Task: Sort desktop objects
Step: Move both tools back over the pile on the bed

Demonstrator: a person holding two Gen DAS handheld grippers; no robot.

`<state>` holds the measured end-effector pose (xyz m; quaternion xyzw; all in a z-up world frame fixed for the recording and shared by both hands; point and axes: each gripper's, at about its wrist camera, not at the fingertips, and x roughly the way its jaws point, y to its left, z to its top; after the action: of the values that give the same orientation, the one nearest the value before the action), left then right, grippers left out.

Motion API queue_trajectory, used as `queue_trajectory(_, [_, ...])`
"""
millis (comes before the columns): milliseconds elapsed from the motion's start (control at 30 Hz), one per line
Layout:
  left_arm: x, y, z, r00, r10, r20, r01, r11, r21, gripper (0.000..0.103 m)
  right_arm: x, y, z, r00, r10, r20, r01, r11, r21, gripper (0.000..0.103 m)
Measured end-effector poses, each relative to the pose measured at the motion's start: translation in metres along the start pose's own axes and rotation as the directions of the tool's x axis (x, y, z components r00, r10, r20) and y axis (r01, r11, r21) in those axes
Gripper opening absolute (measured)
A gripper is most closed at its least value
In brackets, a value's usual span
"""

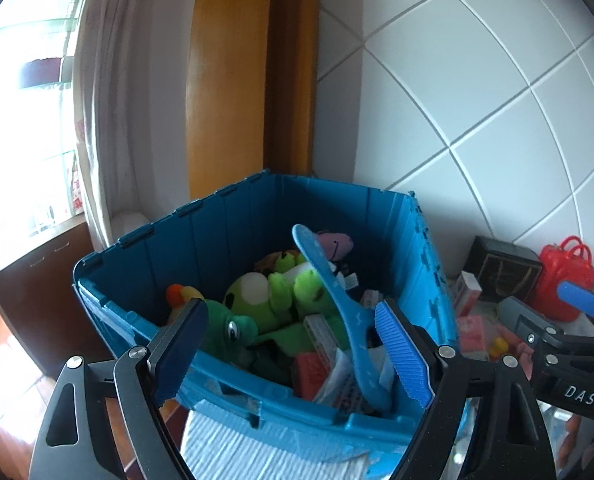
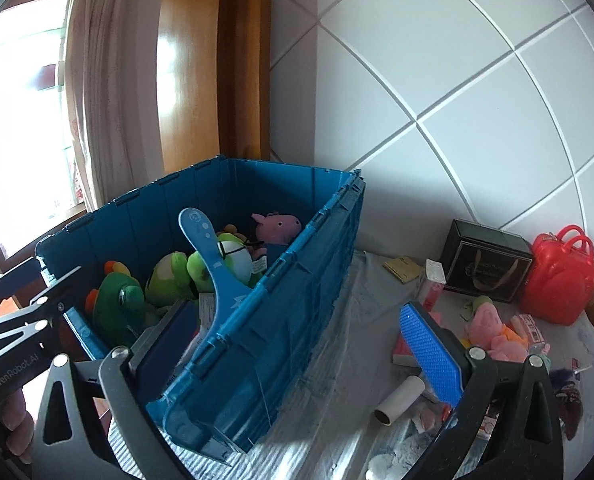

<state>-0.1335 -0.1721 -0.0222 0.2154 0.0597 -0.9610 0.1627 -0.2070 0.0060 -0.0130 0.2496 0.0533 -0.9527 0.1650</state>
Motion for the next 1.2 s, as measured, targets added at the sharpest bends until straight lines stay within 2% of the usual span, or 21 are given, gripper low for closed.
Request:
queue_trajectory(200, [-0.014, -0.046, -0.005, 0.996, -0.093, 0.012, 0.092, 0.994, 0.062, 0.086, -0.022, -0.043, -0.023, 0.997, -0.073, -0.010, 0.074, 0.995, 0.070, 0.103])
queue_trajectory(367, [-0.024, -0.099, -0.011, 0.979, -0.203, 0.007, 0.200, 0.973, 0.116, 0.086, -0.043, -0.093, -0.044, 0.986, -0.166, -0.035, 0.169, 0.977, 0.130, 0.103])
queue_trajectory(533, [-0.021, -0.157, -0.021, 0.963, -0.265, -0.046, 0.269, 0.950, 0.157, 0.086, -0.062, -0.147, -0.066, 0.968, -0.240, -0.077, 0.250, 0.953, 0.171, 0.103])
queue_trajectory(933, [-0.010, -0.287, -0.062, 0.928, -0.330, -0.175, 0.361, 0.912, 0.197, 0.086, -0.084, -0.266, -0.112, 0.930, -0.315, -0.190, 0.351, 0.913, 0.206, 0.103])
queue_trajectory(1200, [0.010, -0.349, -0.103, 0.915, -0.292, -0.279, 0.354, 0.913, 0.205, 0.086, -0.081, -0.337, -0.153, 0.907, -0.317, -0.276, 0.381, 0.897, 0.224, 0.103])
